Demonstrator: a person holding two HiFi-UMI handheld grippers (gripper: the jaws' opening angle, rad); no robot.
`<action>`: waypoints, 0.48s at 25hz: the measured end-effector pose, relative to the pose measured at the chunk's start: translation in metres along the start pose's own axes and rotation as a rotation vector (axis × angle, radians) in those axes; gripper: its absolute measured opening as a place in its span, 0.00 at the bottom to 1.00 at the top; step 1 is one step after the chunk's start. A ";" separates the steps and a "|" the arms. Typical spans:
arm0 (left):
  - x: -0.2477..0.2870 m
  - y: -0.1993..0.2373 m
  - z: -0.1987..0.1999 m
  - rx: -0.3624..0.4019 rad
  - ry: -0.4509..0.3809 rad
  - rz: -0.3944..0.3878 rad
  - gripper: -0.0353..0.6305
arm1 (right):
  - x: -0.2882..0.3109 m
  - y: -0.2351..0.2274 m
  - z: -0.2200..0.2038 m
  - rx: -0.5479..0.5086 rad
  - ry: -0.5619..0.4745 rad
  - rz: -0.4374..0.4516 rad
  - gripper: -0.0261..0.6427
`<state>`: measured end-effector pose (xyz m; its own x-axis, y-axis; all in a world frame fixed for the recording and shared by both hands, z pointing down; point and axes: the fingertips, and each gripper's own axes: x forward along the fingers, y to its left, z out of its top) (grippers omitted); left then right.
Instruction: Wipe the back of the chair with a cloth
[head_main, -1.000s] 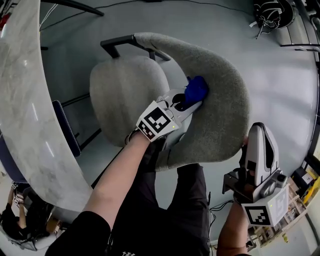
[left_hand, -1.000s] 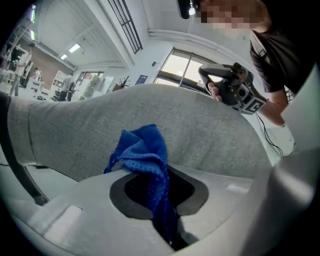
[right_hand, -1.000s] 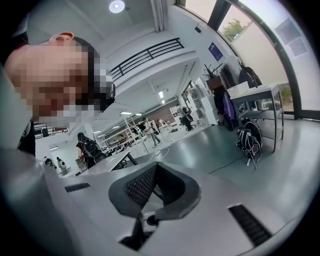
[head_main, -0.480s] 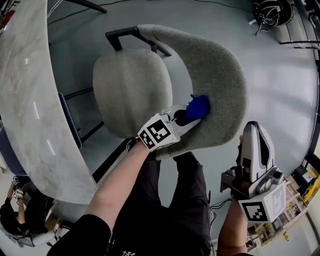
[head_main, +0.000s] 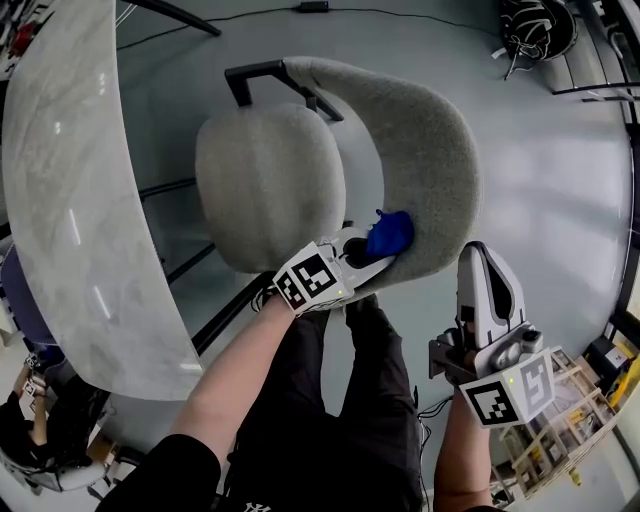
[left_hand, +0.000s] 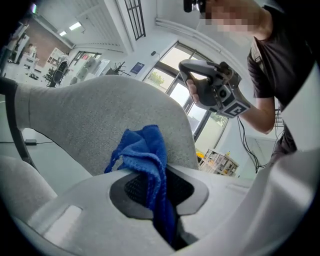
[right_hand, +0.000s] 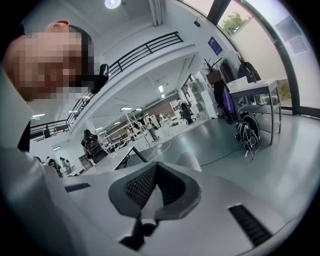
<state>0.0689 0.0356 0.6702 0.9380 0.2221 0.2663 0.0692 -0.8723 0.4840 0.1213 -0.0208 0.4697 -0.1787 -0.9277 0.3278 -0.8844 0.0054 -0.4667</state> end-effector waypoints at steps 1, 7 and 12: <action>-0.001 -0.003 0.001 0.003 0.003 0.000 0.14 | -0.001 0.001 0.000 -0.001 0.002 0.000 0.06; -0.009 -0.017 0.004 0.012 0.028 0.008 0.14 | -0.002 0.008 -0.001 0.001 0.022 0.008 0.06; -0.013 -0.026 0.009 0.016 0.038 0.016 0.14 | -0.001 0.011 0.006 -0.001 0.025 0.014 0.06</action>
<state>0.0575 0.0516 0.6463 0.9255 0.2242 0.3052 0.0601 -0.8826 0.4662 0.1147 -0.0222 0.4592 -0.2018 -0.9179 0.3416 -0.8820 0.0187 -0.4708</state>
